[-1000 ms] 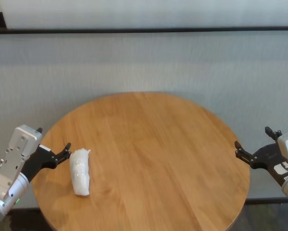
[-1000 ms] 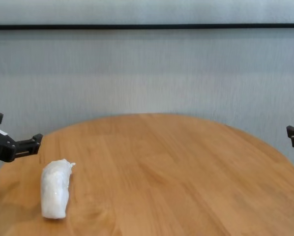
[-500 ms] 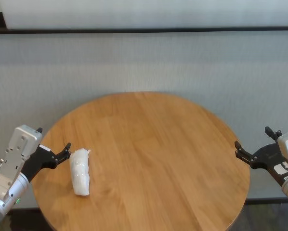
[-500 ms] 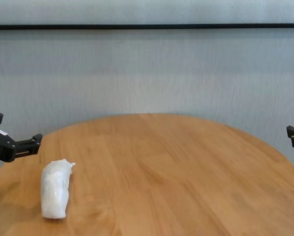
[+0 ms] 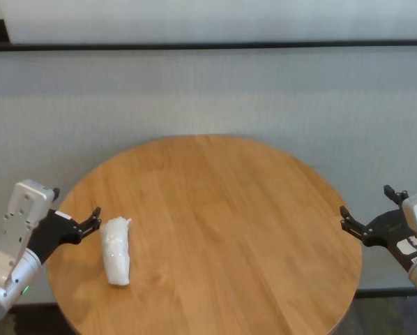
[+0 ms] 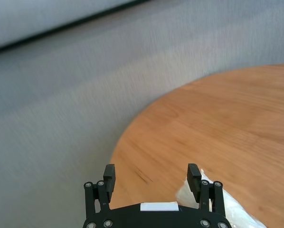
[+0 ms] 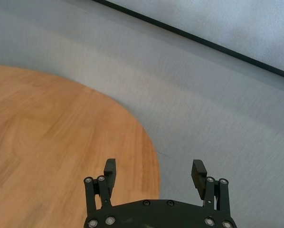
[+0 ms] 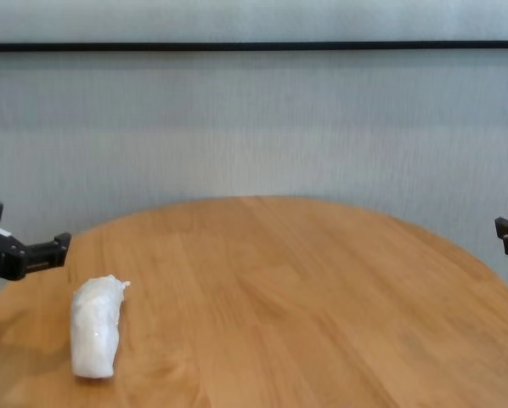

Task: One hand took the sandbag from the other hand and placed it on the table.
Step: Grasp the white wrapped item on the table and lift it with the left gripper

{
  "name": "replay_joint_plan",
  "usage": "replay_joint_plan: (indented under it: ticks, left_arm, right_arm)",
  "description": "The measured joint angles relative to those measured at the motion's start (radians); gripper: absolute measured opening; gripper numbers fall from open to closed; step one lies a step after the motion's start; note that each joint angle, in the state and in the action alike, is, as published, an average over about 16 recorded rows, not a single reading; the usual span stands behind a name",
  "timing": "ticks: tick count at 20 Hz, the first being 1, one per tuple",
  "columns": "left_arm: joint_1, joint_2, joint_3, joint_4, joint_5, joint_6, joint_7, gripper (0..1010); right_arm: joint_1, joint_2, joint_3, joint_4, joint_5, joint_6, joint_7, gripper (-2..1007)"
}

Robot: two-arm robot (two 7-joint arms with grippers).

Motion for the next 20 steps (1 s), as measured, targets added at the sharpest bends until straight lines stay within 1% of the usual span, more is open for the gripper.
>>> replay_joint_plan:
  ticks: [2,5,7,9,12,14,17,20]
  left_arm:
    - [-0.004,-0.014,-0.007,0.005,-0.023,0.016,-0.017,1000]
    - [-0.004,-0.037,-0.018,-0.003,-0.060,0.048,-0.034,1000]
    - [0.001,-0.051,-0.025,-0.020,-0.083,0.079,-0.039,1000]
    - [0.011,-0.062,-0.030,-0.049,-0.100,0.118,-0.034,1000]
    - [0.036,-0.078,-0.036,-0.102,-0.117,0.186,-0.014,1000]
    - [0.057,-0.089,-0.039,-0.140,-0.123,0.228,0.009,1000]
    - [0.090,-0.106,-0.041,-0.195,-0.120,0.284,0.052,1000]
    - [0.121,-0.123,-0.040,-0.238,-0.107,0.332,0.095,1000]
  right_arm:
    - [0.000,0.000,0.000,0.000,0.000,0.000,0.000,1000]
    - [0.000,0.000,0.000,0.000,0.000,0.000,0.000,1000]
    - [0.000,0.000,0.000,0.000,0.000,0.000,0.000,1000]
    - [0.000,0.000,0.000,0.000,0.000,0.000,0.000,1000]
    - [0.000,0.000,0.000,0.000,0.000,0.000,0.000,1000]
    - [0.000,0.000,0.000,0.000,0.000,0.000,0.000,1000]
    - [0.000,0.000,0.000,0.000,0.000,0.000,0.000,1000]
    - [0.000,0.000,0.000,0.000,0.000,0.000,0.000,1000]
